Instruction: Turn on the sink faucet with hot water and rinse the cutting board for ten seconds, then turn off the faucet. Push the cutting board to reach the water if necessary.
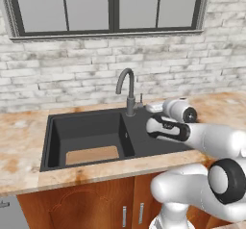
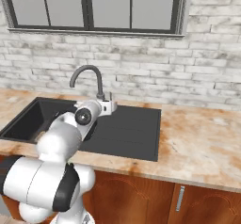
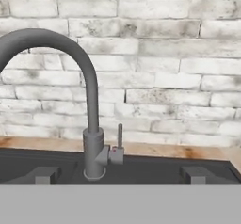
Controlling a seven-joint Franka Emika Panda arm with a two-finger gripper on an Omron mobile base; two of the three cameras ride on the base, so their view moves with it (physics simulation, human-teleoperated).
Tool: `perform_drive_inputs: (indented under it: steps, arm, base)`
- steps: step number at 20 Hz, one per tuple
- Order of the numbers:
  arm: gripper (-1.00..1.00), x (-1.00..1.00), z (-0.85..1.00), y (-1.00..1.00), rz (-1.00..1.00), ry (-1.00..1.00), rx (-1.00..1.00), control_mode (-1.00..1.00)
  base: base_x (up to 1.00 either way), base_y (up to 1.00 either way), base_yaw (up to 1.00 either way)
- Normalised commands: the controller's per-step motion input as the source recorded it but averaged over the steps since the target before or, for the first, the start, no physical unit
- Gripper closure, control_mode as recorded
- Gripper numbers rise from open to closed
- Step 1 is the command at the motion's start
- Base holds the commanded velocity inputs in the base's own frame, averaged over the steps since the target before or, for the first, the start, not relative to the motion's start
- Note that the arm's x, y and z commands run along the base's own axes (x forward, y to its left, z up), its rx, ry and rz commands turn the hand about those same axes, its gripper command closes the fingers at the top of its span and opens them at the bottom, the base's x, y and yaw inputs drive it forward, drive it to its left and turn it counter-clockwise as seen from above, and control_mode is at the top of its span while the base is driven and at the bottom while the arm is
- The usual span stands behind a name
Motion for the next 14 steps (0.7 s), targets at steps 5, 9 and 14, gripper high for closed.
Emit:
perform_drive_inputs:
  steps: [5, 9, 14]
  arm:
    - [-1.0, 0.24, -0.05, 0.0, 0.0, 0.0, 0.0, -1.0]
    - [-1.0, 0.22, 0.0, 0.0, 0.0, 0.0, 0.01, -1.0]
    - [-1.0, 0.16, 0.0, 0.0, 0.0, 0.0, 0.0, -1.0]
  base:
    - [0.0, 0.0, 0.0]
    - [0.0, 0.0, 0.0]
    - [0.0, 0.0, 0.0]
